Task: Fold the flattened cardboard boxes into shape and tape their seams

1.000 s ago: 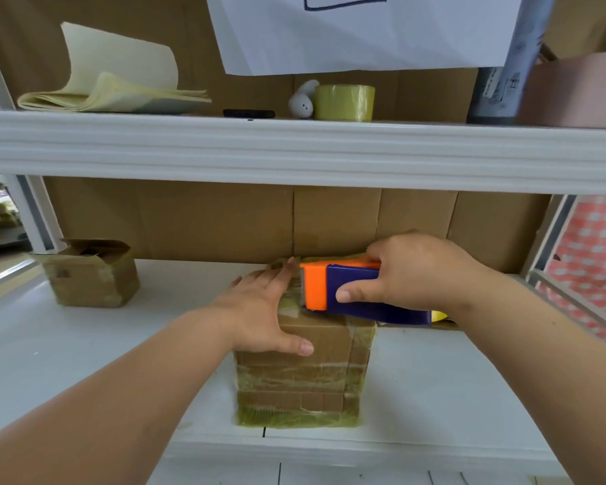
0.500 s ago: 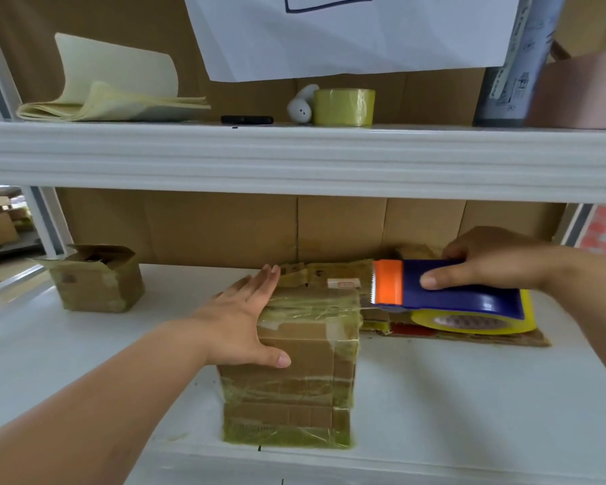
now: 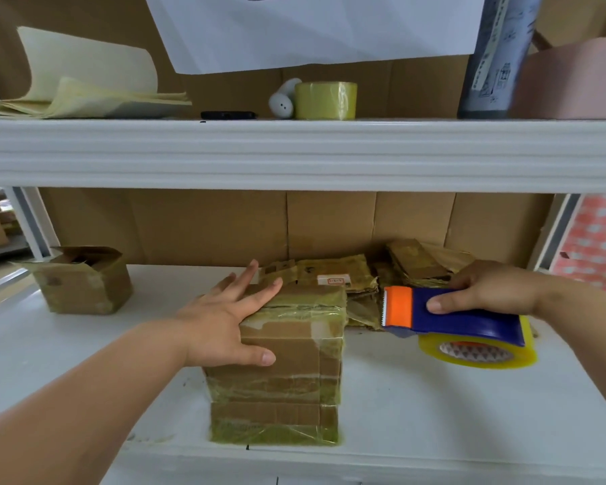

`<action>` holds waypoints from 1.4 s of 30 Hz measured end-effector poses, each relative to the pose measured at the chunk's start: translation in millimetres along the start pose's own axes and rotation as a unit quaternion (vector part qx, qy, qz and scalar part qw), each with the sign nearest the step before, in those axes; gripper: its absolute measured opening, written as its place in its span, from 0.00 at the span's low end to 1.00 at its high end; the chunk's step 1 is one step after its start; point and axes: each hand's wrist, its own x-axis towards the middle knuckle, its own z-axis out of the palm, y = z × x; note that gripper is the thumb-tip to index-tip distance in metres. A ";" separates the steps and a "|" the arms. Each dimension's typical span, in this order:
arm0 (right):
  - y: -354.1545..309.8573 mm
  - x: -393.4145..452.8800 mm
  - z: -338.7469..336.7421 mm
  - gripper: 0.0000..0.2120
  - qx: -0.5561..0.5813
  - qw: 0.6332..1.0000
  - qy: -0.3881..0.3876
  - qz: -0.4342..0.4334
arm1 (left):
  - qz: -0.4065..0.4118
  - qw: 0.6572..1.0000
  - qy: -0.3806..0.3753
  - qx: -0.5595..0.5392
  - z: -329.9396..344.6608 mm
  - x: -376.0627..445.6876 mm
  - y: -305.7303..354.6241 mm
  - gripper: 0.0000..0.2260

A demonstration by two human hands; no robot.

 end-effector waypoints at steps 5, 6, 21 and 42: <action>-9.2 10.4 25.8 0.26 -0.069 0.998 0.003 -0.010 | -0.002 0.999 -0.023 0.030 -5.2 0.4 3.8 0.42; -12.8 11.9 31.0 0.25 -0.083 0.996 0.006 -0.018 | -0.005 0.999 -0.027 0.045 -8.2 1.5 5.6 0.43; -31.3 16.4 42.4 0.21 -0.200 0.975 0.041 -0.082 | -0.008 0.997 0.038 0.072 3.3 19.6 17.9 0.52; -33.2 55.1 100.7 0.25 -0.202 0.978 -0.016 0.039 | 0.041 0.989 0.112 0.082 38.6 0.9 -11.4 0.48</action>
